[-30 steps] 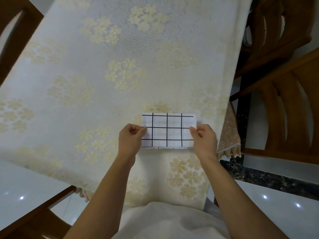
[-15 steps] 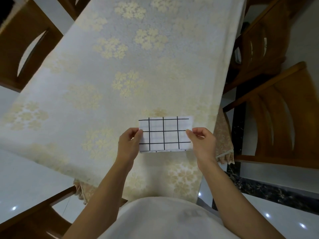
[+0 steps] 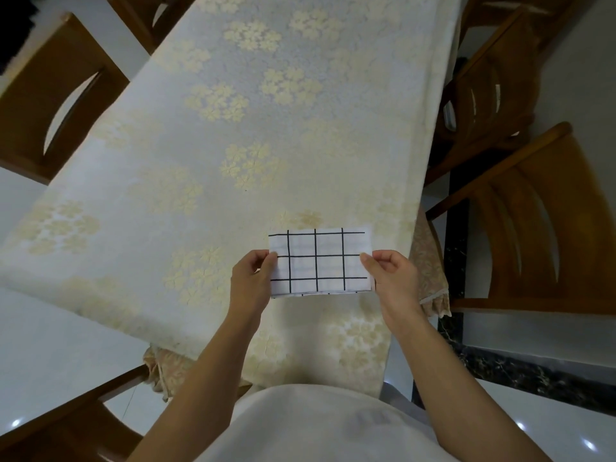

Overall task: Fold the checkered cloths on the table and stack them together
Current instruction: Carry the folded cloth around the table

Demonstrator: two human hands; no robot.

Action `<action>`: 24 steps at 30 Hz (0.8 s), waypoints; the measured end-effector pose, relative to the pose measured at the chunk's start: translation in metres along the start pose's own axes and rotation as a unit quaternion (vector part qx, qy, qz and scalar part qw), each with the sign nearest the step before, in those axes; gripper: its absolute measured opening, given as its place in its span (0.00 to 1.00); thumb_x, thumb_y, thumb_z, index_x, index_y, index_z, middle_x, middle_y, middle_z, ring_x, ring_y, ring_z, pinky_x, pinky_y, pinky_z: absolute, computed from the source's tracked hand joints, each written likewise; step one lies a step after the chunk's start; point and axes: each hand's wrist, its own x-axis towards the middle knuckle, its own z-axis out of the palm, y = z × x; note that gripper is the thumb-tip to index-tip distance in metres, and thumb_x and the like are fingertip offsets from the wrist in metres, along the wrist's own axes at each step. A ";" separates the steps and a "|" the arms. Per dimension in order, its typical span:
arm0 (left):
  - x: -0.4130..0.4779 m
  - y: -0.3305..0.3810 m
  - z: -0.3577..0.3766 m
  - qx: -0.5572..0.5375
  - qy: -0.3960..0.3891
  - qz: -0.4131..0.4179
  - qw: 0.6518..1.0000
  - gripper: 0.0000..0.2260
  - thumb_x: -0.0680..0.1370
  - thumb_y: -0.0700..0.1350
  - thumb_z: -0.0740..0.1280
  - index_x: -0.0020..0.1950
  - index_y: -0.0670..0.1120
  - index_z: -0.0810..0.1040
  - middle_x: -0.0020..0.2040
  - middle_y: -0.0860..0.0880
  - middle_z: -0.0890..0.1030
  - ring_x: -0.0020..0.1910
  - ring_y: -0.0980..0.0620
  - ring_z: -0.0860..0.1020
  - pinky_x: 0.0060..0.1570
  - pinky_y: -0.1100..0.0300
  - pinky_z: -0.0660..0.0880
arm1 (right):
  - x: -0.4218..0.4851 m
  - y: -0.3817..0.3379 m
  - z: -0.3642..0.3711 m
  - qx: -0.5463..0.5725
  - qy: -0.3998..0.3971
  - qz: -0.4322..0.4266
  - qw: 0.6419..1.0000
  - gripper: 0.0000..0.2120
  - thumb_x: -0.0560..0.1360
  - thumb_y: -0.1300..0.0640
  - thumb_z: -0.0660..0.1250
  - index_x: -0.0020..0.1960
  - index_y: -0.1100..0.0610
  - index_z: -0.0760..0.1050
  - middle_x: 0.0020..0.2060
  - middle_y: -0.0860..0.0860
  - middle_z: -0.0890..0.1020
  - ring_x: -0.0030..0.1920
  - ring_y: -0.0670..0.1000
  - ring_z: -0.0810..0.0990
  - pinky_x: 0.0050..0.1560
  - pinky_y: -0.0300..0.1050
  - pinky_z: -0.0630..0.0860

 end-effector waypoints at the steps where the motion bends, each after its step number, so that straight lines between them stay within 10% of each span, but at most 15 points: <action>1: -0.001 -0.001 0.000 0.000 0.000 -0.001 1.000 0.08 0.82 0.45 0.64 0.45 0.47 0.80 0.44 0.47 0.83 0.47 0.45 0.80 0.50 0.44 0.78 | -0.002 0.000 -0.001 -0.005 0.002 -0.001 1.000 0.06 0.73 0.59 0.75 0.46 0.55 0.78 0.42 0.51 0.84 0.45 0.45 0.82 0.45 0.35 0.74; 24: -0.128 -0.045 0.019 -0.017 0.175 -0.040 0.984 0.07 0.82 0.45 0.64 0.48 0.45 0.80 0.42 0.50 0.81 0.41 0.54 0.76 0.41 0.63 0.71 | -0.022 0.023 -0.053 -0.061 -0.144 -0.021 0.987 0.05 0.73 0.58 0.75 0.46 0.51 0.81 0.44 0.47 0.85 0.47 0.42 0.82 0.50 0.35 0.76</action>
